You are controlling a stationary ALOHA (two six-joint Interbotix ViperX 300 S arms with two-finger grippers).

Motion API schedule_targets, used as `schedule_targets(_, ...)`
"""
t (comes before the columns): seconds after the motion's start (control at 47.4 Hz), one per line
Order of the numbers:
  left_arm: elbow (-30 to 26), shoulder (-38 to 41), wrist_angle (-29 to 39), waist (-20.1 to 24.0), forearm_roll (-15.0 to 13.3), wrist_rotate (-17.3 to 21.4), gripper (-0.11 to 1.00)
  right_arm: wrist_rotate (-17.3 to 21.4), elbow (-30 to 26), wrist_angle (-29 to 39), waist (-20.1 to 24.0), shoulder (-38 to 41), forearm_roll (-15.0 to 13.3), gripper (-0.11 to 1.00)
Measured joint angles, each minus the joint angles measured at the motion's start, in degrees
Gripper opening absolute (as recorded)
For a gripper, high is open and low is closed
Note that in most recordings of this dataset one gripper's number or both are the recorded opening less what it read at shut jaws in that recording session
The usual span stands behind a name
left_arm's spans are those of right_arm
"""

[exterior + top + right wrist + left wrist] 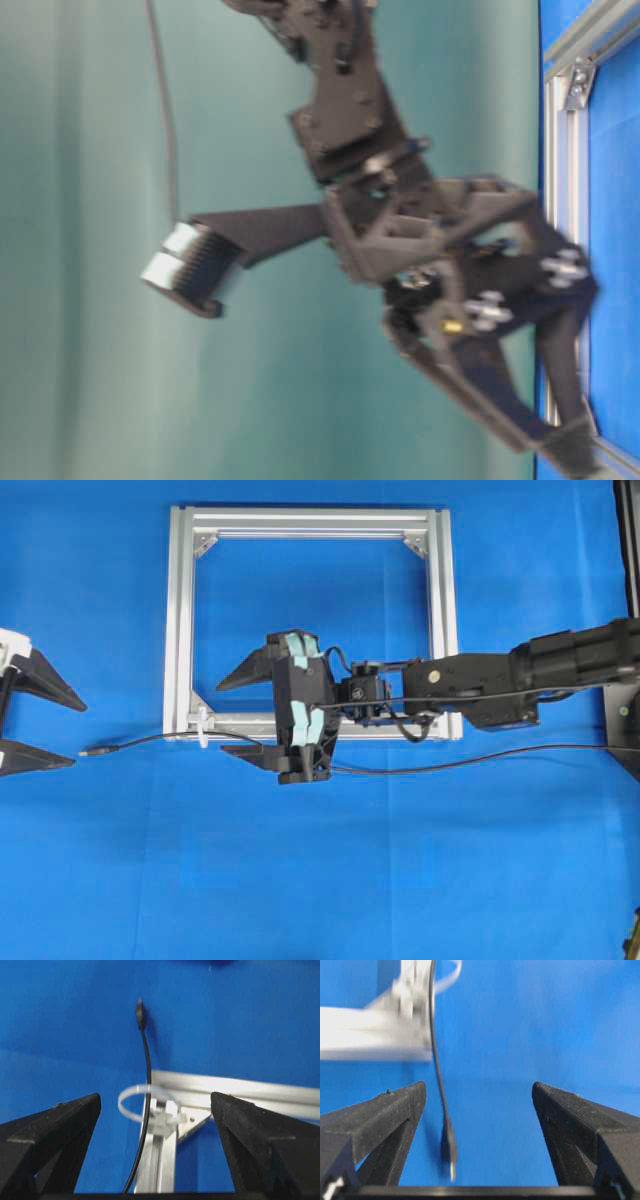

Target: Insert the wire through the string loop located on the left side.

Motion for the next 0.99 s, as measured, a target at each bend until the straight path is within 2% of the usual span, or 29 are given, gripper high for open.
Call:
schedule_targets(0.379, -0.7, -3.9, -4.2, 0.6, 1.1, 1.6, 0.82, 0.0, 0.1, 1.6, 0.0, -6.6, -0.1, 0.91)
schedule_targets(0.548, -0.8, -3.9, -4.9, 1.1, 1.1, 3.6, 0.82, 0.0, 0.1, 1.9, 0.0, -6.7, -0.1, 0.91)
schedule_targets(0.991, -0.7, -4.0, -5.0, 2.2, 1.1, 3.7, 0.82, 0.0, 0.1, 2.1, 0.0, -6.7, -0.1, 0.91)
